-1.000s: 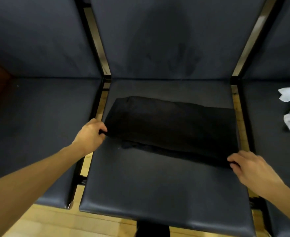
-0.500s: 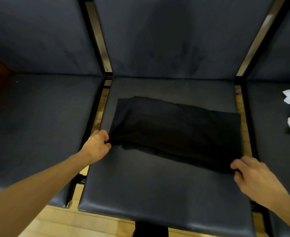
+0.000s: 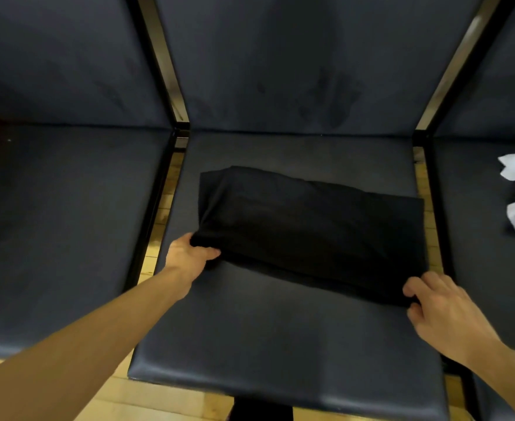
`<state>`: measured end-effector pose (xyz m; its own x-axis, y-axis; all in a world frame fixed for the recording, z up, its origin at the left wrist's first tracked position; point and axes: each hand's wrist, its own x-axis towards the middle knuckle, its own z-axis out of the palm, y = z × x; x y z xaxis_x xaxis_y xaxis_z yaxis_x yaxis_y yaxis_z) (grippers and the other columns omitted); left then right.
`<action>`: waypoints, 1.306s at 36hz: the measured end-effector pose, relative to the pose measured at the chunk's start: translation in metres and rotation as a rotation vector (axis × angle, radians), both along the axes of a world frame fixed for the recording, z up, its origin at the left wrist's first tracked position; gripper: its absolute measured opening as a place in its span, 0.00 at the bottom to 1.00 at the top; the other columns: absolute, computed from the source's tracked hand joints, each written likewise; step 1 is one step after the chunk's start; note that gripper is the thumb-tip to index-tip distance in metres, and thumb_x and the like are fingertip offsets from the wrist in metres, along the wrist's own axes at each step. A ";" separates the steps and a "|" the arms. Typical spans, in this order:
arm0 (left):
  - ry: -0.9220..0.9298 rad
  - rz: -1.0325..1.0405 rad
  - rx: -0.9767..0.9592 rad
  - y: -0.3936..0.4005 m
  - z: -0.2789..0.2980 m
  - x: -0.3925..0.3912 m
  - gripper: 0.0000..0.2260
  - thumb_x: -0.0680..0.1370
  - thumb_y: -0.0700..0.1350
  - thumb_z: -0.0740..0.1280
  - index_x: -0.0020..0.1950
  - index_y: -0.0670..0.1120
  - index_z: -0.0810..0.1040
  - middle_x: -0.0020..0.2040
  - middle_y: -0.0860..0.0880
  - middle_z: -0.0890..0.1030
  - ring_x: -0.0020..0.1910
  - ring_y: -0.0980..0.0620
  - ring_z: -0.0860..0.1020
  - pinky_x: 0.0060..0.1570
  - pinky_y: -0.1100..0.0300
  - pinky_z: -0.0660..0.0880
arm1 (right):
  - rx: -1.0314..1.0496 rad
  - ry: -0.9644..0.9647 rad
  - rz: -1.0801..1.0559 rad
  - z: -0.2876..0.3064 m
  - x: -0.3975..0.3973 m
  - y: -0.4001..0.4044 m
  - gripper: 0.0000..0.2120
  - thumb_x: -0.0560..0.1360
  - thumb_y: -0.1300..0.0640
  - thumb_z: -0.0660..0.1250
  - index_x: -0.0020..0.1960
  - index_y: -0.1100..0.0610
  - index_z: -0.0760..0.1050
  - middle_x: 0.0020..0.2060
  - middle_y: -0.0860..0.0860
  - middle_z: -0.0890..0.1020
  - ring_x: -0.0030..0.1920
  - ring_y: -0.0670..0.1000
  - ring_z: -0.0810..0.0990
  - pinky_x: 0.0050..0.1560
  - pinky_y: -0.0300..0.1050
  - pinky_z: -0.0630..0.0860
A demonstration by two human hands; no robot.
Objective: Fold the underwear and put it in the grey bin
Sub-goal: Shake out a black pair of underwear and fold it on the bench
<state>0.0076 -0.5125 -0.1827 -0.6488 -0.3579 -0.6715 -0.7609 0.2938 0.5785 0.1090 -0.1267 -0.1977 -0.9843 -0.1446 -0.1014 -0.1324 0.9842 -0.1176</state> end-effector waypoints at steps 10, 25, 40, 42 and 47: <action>0.136 0.255 0.193 -0.031 0.024 -0.008 0.07 0.78 0.32 0.61 0.52 0.43 0.70 0.47 0.43 0.79 0.42 0.47 0.81 0.38 0.56 0.79 | -0.010 0.020 -0.016 0.000 0.001 -0.004 0.19 0.55 0.69 0.79 0.40 0.57 0.76 0.34 0.51 0.74 0.33 0.56 0.76 0.29 0.45 0.69; -0.143 -0.696 -0.762 -0.085 0.016 0.008 0.08 0.75 0.37 0.63 0.53 0.45 0.70 0.47 0.45 0.75 0.43 0.45 0.77 0.46 0.48 0.79 | 0.038 -0.044 0.006 0.009 -0.001 -0.008 0.21 0.50 0.69 0.79 0.38 0.55 0.76 0.33 0.51 0.75 0.32 0.56 0.77 0.29 0.44 0.69; 0.141 -0.485 -0.537 -0.040 0.028 -0.079 0.16 0.78 0.40 0.63 0.65 0.42 0.67 0.62 0.42 0.70 0.59 0.42 0.71 0.58 0.47 0.71 | -0.139 -0.249 -0.529 0.039 -0.104 -0.038 0.19 0.75 0.61 0.64 0.66 0.61 0.70 0.59 0.64 0.72 0.59 0.66 0.69 0.55 0.63 0.70; 0.092 -0.456 -0.439 -0.039 0.020 -0.101 0.20 0.78 0.44 0.65 0.68 0.44 0.65 0.64 0.43 0.69 0.59 0.43 0.73 0.59 0.48 0.72 | -0.177 -0.343 -0.674 0.038 -0.130 -0.041 0.24 0.77 0.56 0.63 0.71 0.58 0.62 0.64 0.65 0.67 0.63 0.67 0.66 0.58 0.63 0.69; -0.034 -0.620 -0.436 -0.057 0.007 -0.128 0.11 0.76 0.43 0.69 0.56 0.45 0.74 0.54 0.44 0.77 0.50 0.46 0.77 0.50 0.55 0.75 | -0.190 -0.460 -0.703 0.031 -0.159 -0.036 0.16 0.77 0.59 0.63 0.65 0.57 0.69 0.57 0.61 0.75 0.54 0.64 0.74 0.51 0.57 0.76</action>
